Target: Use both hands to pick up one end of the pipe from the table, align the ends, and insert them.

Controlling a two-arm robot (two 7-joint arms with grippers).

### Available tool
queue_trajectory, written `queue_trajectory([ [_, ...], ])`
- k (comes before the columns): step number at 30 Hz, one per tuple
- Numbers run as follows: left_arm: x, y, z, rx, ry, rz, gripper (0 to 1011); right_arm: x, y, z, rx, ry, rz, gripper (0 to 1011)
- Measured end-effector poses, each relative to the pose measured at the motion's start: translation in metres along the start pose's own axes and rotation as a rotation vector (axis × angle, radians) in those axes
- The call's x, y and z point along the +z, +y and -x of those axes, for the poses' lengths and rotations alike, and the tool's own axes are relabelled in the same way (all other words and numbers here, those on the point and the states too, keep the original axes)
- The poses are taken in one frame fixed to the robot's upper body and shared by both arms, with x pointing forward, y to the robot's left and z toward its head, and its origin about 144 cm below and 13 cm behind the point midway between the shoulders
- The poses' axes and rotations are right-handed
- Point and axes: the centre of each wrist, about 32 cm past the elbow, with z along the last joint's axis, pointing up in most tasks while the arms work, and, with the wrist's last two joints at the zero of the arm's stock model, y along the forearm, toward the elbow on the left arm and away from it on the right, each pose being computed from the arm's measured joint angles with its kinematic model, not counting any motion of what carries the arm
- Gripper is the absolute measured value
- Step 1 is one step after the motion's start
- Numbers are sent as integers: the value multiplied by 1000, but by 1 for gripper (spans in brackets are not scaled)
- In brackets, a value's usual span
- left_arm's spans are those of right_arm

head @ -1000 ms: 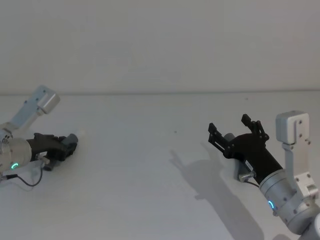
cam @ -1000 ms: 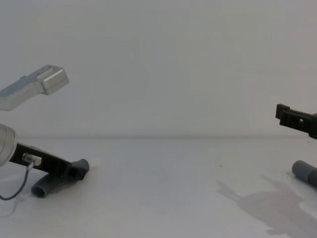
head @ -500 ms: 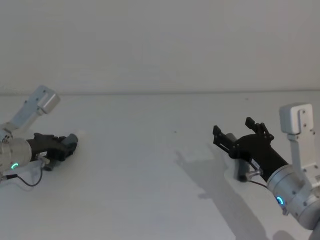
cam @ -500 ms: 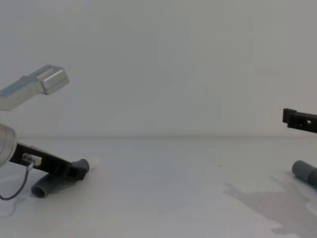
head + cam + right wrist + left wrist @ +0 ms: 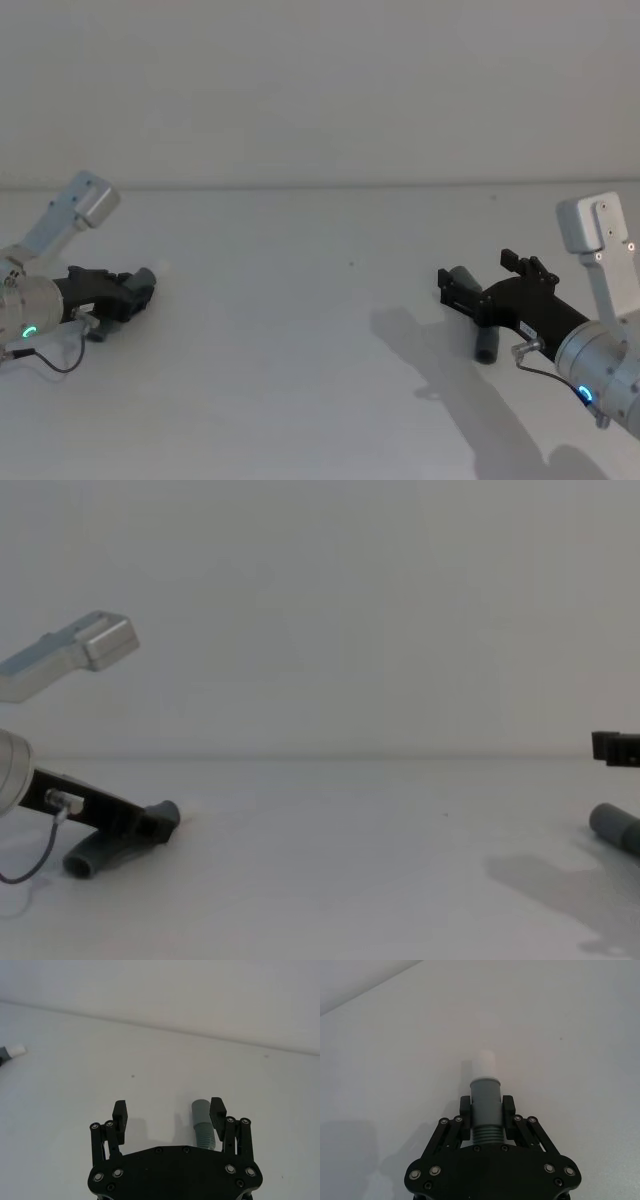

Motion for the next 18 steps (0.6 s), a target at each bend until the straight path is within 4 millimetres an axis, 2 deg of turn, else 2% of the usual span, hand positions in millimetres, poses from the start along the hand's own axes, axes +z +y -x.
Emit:
queue_trajectory([
  [7, 0, 0, 0, 0, 0, 0, 333, 5, 2, -5, -2, -7, 58, 1002],
  [18, 0, 0, 0, 0, 0, 0, 332, 1, 10, -13, -39, 3, 114, 1002],
])
